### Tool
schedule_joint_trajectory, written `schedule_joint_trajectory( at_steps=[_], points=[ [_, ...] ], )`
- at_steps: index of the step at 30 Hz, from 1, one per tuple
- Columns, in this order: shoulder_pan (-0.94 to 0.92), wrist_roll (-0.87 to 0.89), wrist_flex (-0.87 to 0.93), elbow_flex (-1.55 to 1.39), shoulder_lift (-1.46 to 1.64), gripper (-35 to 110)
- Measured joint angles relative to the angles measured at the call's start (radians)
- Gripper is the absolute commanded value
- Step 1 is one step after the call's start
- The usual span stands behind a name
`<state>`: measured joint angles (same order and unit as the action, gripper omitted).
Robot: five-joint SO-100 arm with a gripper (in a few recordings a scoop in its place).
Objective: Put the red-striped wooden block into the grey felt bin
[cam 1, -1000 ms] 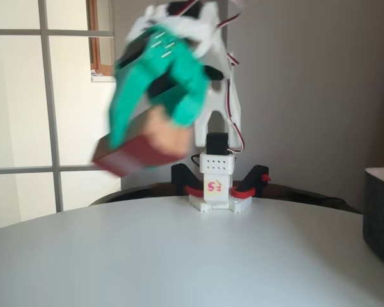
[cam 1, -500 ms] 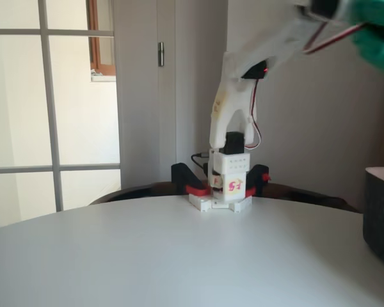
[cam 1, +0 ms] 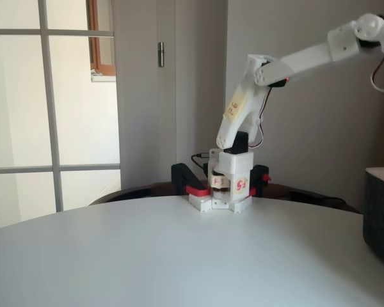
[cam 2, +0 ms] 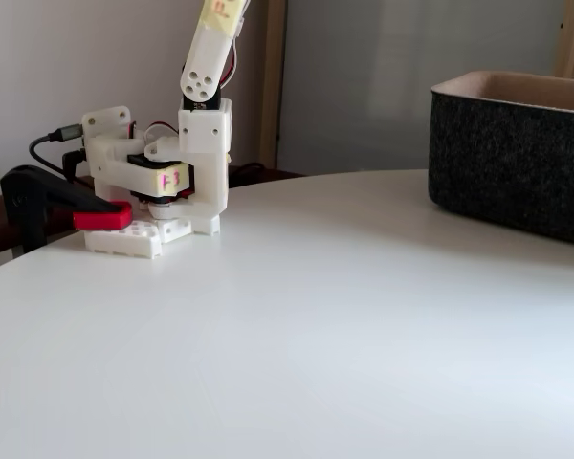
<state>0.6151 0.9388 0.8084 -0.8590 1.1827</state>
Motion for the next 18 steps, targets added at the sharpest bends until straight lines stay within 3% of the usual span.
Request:
schedule_joint_trajectory(
  at_steps=[11,18],
  points=[
    [0.005,-0.015,0.057,0.000,-0.054,26],
    [0.029,0.044,0.112,0.000,0.018,29]
  ],
)
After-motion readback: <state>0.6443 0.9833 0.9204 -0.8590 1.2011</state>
